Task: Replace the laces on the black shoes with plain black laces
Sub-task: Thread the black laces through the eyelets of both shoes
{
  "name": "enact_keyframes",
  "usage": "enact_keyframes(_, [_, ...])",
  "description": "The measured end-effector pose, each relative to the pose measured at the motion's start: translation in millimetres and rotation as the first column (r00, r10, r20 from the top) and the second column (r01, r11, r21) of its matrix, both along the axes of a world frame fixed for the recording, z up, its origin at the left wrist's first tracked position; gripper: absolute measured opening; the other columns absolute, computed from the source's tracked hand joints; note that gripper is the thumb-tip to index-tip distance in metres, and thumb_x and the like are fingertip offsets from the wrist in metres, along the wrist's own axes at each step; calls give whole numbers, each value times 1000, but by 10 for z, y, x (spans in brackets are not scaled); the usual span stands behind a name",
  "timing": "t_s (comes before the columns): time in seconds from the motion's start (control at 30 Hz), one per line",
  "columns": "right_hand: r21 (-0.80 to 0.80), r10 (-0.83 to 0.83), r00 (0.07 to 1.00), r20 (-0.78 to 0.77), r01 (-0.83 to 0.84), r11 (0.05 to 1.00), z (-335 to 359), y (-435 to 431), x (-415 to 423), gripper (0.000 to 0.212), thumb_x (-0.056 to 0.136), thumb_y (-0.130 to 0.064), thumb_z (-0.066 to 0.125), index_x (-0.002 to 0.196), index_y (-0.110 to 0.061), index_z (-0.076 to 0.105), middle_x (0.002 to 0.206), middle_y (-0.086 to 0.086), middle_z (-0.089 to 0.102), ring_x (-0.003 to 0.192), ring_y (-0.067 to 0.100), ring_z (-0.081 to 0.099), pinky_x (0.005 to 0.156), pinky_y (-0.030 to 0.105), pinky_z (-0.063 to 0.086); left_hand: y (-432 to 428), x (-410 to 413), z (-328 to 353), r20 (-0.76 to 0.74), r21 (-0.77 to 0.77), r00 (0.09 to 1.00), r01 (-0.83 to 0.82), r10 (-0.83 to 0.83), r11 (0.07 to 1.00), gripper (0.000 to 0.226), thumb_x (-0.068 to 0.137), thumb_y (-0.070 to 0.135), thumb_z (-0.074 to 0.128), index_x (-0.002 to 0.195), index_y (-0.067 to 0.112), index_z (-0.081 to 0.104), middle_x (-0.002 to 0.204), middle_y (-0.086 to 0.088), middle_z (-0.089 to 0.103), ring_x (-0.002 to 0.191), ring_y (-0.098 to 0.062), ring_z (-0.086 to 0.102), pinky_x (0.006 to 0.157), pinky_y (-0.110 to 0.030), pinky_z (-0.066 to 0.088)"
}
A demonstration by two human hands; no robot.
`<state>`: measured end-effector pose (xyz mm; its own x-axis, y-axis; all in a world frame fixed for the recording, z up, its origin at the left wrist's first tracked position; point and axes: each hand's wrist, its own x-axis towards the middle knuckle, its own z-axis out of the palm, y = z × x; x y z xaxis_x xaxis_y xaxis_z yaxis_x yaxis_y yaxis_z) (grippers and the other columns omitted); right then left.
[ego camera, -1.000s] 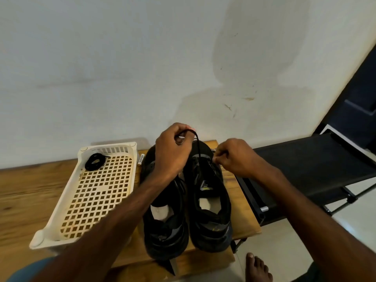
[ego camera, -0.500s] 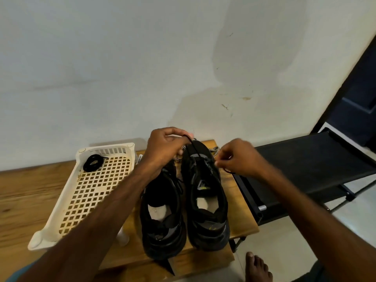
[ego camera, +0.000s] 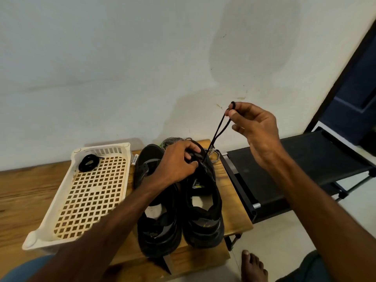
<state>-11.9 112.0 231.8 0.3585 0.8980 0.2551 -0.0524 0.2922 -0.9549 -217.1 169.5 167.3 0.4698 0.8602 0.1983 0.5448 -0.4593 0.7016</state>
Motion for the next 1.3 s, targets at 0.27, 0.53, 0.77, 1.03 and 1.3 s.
enact_keyframes(0.27, [-275, 228, 543, 808, 6, 961, -355, 115, -58, 22, 88, -14, 77, 108, -23, 81, 101, -13, 77, 79, -2, 68, 80, 19, 55, -4, 36, -39, 66, 87, 996, -71, 65, 994, 15, 84, 13, 77, 90, 27, 77, 80, 18, 71, 67, 2, 67, 62, -6, 49])
enact_keyframes(0.53, [-401, 361, 300, 883, 81, 913, -509, 194, -208, 24, 89, -18, 76, 111, -25, 80, 107, -1, 77, 91, 18, 71, 85, 40, 60, 1, 48, -97, 42, 94, 996, -86, 82, 992, 14, 83, 19, 79, 94, 27, 75, 76, 15, 72, 64, 5, 66, 63, -8, 51])
enact_keyframes(0.77, [-189, 122, 630, 767, 40, 981, -203, 125, 51, 14, 87, -25, 80, 101, -26, 81, 89, -17, 76, 81, -4, 69, 70, 9, 52, 1, 39, -113, -28, 83, 993, -113, 115, 990, 21, 81, 18, 80, 98, 28, 73, 81, 13, 68, 70, 1, 66, 77, -26, 60])
enact_keyframes(1.03, [-310, 203, 758, 619, -1, 951, -182, -21, 191, 13, 94, -26, 72, 101, -19, 79, 84, -3, 77, 69, 7, 69, 64, 22, 54, -5, 42, -97, -61, 70, 989, -131, 136, 989, 19, 82, 20, 80, 100, 25, 74, 81, 16, 60, 71, -1, 60, 66, -13, 48])
enact_keyframes(1.3, [-361, 305, 431, 849, 54, 931, -152, -119, 77, 38, 102, -48, 52, 92, -24, 80, 77, -16, 64, 66, -1, 58, 64, 22, 41, -103, 70, 71, 230, 106, 970, -100, 73, 989, 11, 91, 27, 75, 100, 22, 74, 95, 14, 70, 81, -1, 67, 67, -13, 52])
